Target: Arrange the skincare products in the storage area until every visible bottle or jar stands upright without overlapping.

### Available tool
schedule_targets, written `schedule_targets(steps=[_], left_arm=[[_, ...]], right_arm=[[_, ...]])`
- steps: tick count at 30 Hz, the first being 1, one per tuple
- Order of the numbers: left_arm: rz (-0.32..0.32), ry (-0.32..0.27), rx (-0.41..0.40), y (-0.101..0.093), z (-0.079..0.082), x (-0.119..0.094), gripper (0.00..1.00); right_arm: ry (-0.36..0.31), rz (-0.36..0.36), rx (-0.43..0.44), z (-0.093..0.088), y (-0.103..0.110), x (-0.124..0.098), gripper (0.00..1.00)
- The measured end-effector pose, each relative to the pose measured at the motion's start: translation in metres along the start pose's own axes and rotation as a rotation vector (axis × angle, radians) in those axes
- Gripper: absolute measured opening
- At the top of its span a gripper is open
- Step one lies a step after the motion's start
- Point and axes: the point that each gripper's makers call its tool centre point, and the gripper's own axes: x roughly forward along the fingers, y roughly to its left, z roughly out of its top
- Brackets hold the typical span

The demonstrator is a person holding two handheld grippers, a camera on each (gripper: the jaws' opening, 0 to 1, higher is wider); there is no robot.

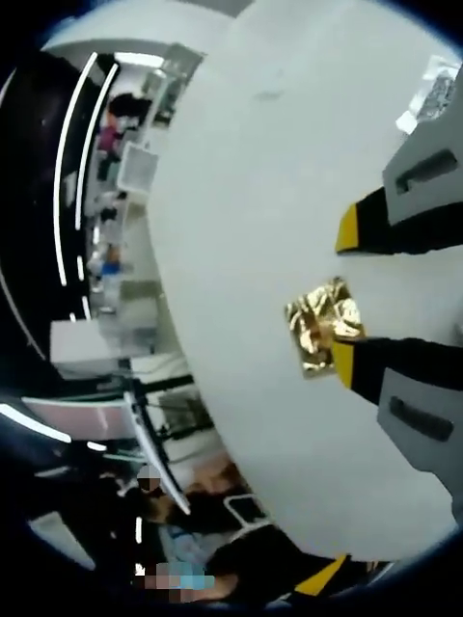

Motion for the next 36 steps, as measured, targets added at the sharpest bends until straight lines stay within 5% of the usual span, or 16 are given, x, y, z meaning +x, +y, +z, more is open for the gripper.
schedule_targets(steps=[21,36], left_arm=[[0.007,-0.014,-0.017,0.0016,0.0026,-0.0039,0.99],[0.01,-0.018,-0.03,0.0033,0.0038,-0.0036,0.99]], right_arm=[[0.02,-0.013,-0.014,-0.0044,0.0009,-0.0014,0.03],[0.022,-0.017,-0.026,-0.0031,-0.004,0.0,0.0]])
